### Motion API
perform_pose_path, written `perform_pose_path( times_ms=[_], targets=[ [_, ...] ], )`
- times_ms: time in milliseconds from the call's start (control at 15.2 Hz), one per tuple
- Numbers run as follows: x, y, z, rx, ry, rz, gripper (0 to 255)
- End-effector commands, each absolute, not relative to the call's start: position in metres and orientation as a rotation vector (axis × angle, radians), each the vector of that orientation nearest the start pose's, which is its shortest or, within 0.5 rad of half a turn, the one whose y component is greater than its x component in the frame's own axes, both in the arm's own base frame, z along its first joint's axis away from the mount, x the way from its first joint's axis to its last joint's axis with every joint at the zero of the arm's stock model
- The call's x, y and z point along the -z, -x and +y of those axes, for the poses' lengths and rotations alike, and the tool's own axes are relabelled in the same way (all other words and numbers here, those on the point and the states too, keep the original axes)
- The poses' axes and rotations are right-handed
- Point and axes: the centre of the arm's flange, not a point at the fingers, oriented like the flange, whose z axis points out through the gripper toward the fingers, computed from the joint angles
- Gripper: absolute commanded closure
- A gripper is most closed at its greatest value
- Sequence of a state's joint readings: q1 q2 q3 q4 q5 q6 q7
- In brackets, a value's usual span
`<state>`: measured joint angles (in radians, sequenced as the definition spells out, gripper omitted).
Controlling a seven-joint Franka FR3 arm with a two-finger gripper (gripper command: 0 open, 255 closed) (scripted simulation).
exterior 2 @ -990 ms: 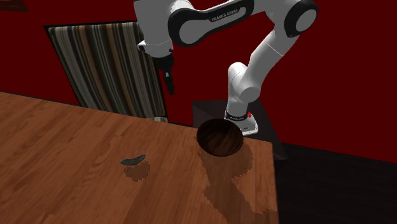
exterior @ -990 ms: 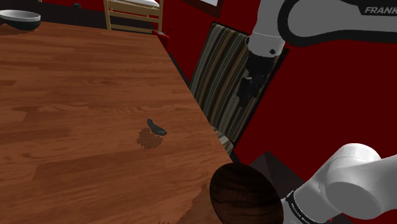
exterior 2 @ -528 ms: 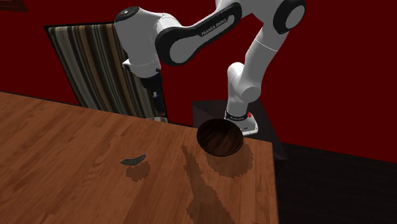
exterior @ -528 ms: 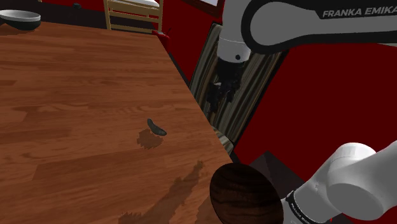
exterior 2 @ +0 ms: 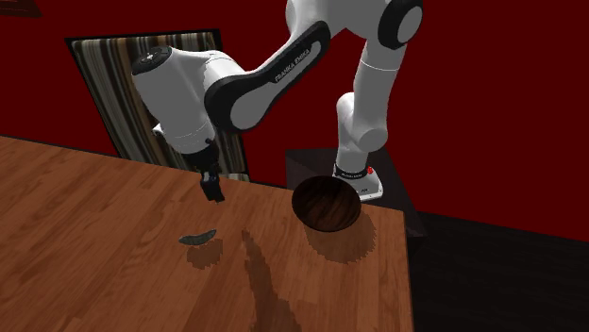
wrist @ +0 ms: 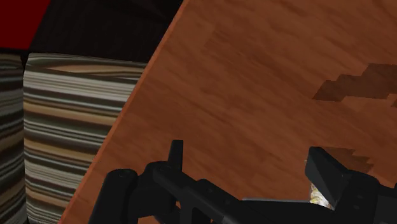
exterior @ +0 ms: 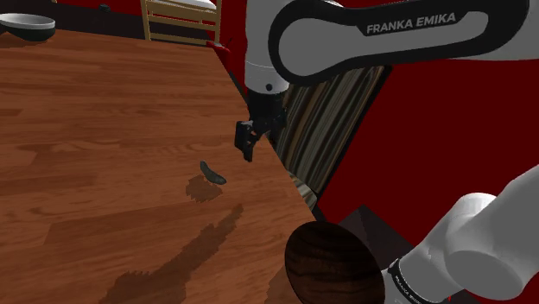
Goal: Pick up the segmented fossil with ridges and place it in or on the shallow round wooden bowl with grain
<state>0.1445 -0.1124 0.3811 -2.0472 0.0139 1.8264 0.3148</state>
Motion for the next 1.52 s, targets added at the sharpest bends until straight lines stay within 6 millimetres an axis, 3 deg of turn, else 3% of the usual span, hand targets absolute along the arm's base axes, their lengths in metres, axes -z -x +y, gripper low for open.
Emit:
perform_pose_path(
  times_ms=[0, 528, 1056, 1452],
  targets=[
    [-0.468, -0.450, 0.288, -0.150, 3.192, -0.329, 0],
    [-0.436, -0.493, 0.377, -0.146, 3.187, -0.357, 0],
    [-0.396, -0.489, 0.373, -0.146, 3.187, -0.357, 0],
    [-0.396, -0.489, 0.373, -0.146, 3.187, -0.357, 0]
  ],
)
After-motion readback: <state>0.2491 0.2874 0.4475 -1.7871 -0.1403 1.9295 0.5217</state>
